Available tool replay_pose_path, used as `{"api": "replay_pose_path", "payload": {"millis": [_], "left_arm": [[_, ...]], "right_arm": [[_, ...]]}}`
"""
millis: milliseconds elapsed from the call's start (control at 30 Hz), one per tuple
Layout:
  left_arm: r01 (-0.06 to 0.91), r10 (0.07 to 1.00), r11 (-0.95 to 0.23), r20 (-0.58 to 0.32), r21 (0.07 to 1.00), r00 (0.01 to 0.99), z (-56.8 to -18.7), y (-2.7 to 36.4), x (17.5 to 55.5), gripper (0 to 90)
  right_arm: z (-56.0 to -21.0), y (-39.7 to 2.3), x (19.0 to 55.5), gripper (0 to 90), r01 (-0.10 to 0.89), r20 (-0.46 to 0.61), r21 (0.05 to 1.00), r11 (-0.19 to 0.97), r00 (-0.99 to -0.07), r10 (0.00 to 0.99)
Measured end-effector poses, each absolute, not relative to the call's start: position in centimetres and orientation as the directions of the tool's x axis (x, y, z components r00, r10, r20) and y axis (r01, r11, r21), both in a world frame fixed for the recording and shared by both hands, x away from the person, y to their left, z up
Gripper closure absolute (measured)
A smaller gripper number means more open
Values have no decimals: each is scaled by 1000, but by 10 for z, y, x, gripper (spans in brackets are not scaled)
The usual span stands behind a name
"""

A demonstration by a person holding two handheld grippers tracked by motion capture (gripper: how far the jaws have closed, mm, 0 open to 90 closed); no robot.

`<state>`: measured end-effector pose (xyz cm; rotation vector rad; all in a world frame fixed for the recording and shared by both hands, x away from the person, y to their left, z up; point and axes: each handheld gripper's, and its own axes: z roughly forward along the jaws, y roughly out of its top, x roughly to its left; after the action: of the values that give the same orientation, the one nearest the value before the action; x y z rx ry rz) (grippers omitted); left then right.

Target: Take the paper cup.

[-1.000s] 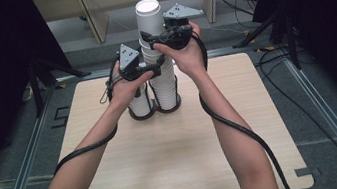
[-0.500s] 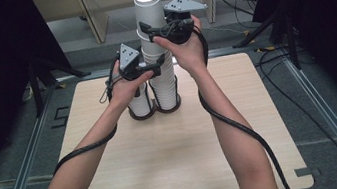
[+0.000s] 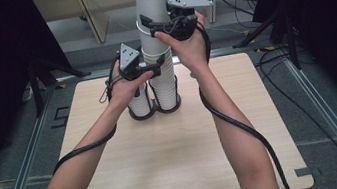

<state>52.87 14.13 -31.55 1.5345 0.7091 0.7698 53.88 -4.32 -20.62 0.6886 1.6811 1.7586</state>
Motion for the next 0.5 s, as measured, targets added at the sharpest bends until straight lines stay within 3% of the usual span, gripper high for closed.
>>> {"api": "replay_pose_path", "payload": {"millis": [500], "left_arm": [[-15, 798, -101, 90, 995, 596, -316, 141, 530, 111]], "right_arm": [[-188, -53, 528, 212, -142, -37, 987, -82, -678, 734]]}}
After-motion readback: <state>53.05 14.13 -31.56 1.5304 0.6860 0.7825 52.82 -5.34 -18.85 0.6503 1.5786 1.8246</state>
